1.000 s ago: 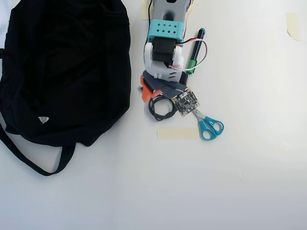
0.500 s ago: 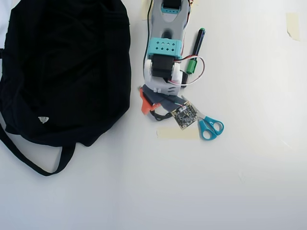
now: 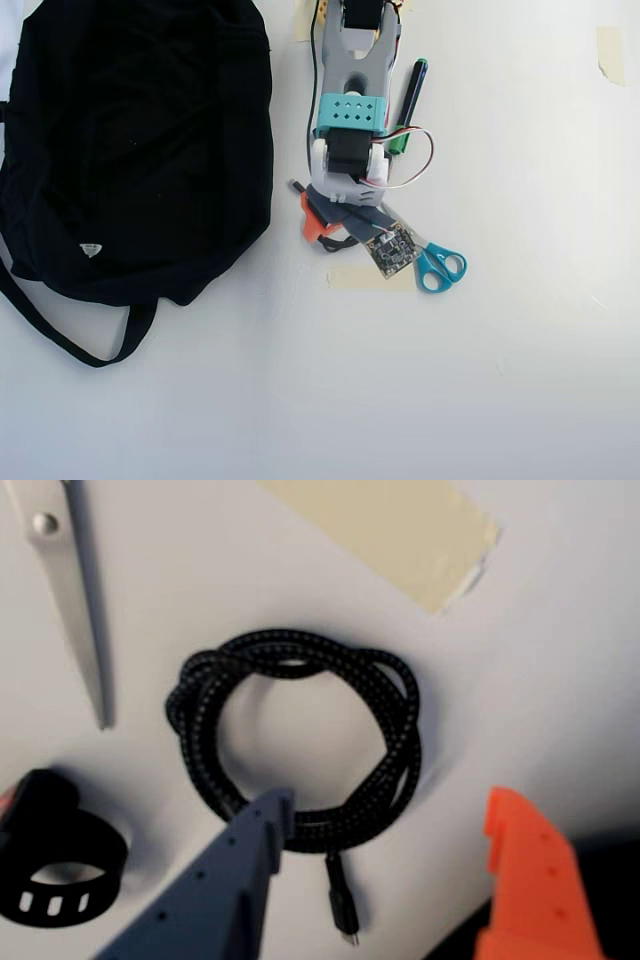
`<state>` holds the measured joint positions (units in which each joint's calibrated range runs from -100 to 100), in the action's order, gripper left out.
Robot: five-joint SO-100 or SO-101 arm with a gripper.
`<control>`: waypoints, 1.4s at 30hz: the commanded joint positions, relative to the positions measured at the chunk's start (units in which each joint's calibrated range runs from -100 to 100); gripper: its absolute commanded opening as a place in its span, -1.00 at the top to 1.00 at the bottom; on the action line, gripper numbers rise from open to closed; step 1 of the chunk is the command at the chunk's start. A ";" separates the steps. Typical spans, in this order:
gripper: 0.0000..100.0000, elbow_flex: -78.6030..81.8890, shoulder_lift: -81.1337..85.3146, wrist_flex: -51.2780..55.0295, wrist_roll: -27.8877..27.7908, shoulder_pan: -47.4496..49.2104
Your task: Put the cable into the black bag
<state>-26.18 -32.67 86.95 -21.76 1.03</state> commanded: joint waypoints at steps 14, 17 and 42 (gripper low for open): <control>0.50 -2.66 -5.01 -4.78 0.10 0.09; 0.49 -2.30 -5.01 -5.90 0.10 0.09; 0.18 -2.66 -8.41 -5.90 0.05 -0.13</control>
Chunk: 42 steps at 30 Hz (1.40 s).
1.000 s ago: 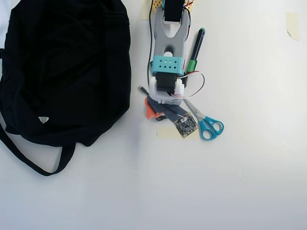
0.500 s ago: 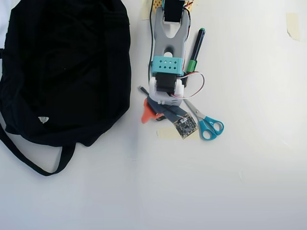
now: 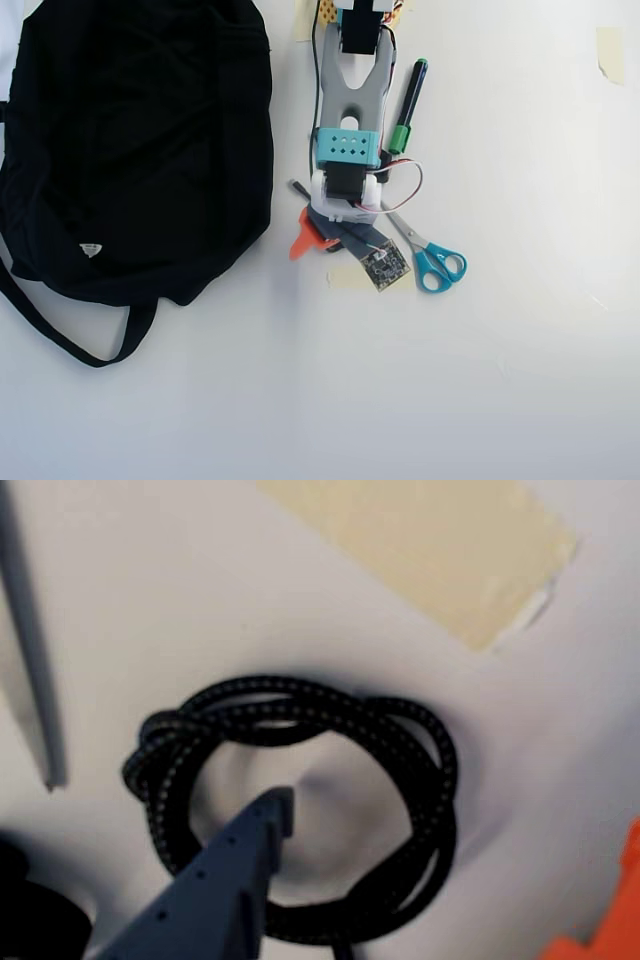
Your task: Put the cable into the black bag
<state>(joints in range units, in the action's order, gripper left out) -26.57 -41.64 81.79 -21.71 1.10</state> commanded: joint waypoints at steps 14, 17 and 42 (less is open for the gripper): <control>0.18 -1.46 0.39 -0.83 -0.26 -1.03; 0.18 -1.82 -0.52 -0.83 -0.37 -1.10; 0.65 -2.27 -2.02 -0.83 -0.63 -1.03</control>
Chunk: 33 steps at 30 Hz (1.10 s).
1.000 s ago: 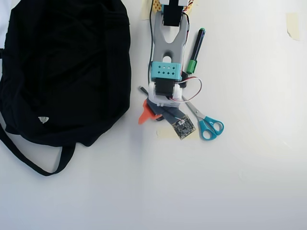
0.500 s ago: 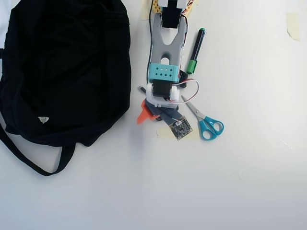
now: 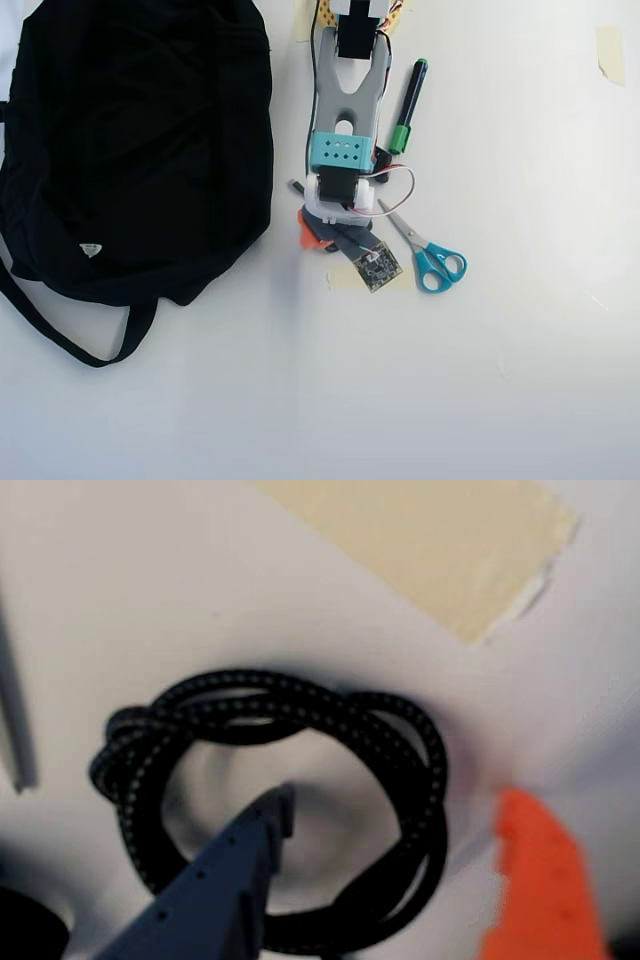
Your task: Put the cable into the black bag
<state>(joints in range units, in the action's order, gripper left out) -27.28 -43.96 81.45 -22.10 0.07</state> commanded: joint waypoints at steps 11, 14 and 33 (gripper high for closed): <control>0.95 -1.56 0.31 -0.49 -0.24 0.08; 0.95 -1.56 0.39 -0.49 -0.24 0.15; 0.96 -14.77 1.64 7.44 3.69 0.90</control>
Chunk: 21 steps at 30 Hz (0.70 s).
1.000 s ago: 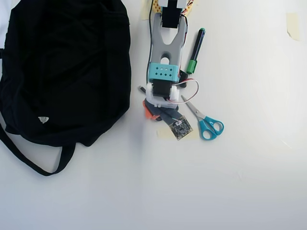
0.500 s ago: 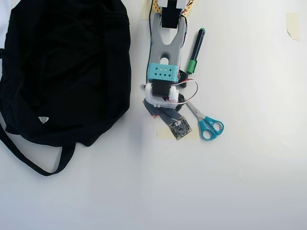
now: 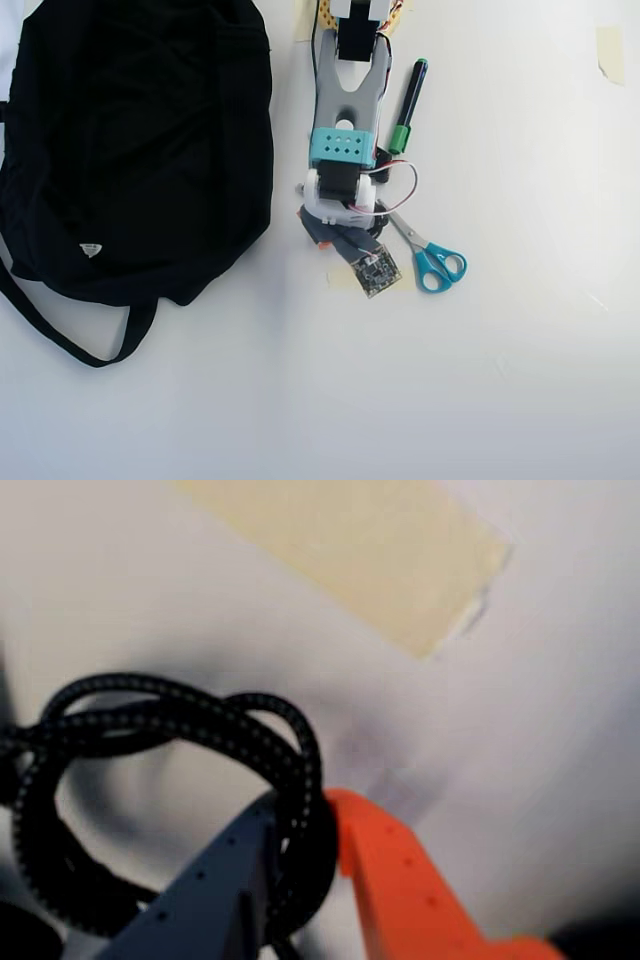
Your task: Put the cable into the black bag
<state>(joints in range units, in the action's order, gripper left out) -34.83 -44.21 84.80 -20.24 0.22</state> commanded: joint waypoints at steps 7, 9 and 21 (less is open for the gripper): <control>0.96 -20.70 1.80 11.50 4.36 1.95; 0.96 -23.03 1.89 14.34 6.51 2.17; 0.96 -34.09 4.38 14.77 25.02 5.16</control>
<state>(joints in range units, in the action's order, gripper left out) -65.96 -44.21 98.45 -0.32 4.19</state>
